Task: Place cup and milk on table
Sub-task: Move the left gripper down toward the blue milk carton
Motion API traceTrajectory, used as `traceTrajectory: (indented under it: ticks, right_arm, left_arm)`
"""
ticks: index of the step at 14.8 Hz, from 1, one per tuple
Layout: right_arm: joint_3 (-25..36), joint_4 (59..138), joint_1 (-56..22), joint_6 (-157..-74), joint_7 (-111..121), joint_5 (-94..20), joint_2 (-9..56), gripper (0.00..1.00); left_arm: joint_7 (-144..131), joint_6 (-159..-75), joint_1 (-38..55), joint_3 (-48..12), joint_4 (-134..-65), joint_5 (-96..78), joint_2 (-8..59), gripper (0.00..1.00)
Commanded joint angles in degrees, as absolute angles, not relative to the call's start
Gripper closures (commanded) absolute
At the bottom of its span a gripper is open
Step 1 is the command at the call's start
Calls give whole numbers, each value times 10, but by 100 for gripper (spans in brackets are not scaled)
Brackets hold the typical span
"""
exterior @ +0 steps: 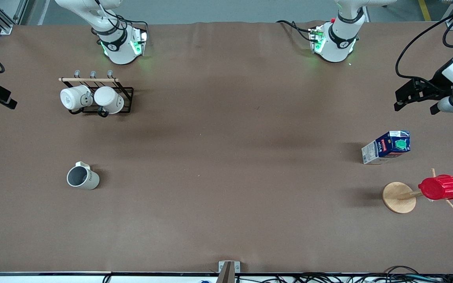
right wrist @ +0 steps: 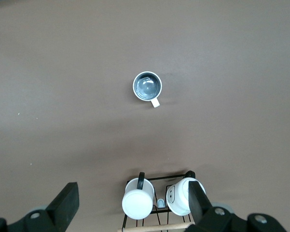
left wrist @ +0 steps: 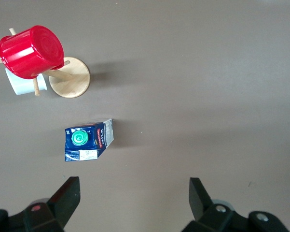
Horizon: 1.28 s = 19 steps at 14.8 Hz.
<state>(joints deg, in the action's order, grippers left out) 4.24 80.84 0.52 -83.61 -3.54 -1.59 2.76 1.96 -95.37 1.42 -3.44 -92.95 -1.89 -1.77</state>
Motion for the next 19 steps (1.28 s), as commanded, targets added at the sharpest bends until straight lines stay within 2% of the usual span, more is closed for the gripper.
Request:
traceTrajectory:
  ticks: [1,9,13,17,19]
  right_arm:
    - [40,827,5,-838,-29,-4,10,0]
    - [40,828,6,-838,-28,-4,10,0]
    - [40,828,7,-838,-26,-5,11,0]
    - [40,826,7,-840,-25,-4,11,0]
    - [41,824,8,-866,1,-4,35,0]
  left_arm:
    - [14,-952,14,-34,-935,-8,-31,1]
    - [0,-953,13,-35,-938,4,-17,0]
    - [36,-974,-23,-35,-947,-8,11,1]
    - [66,-1074,-68,-35,-1013,-10,24,0]
    - [66,-1113,-81,-35,-1034,-10,43,0]
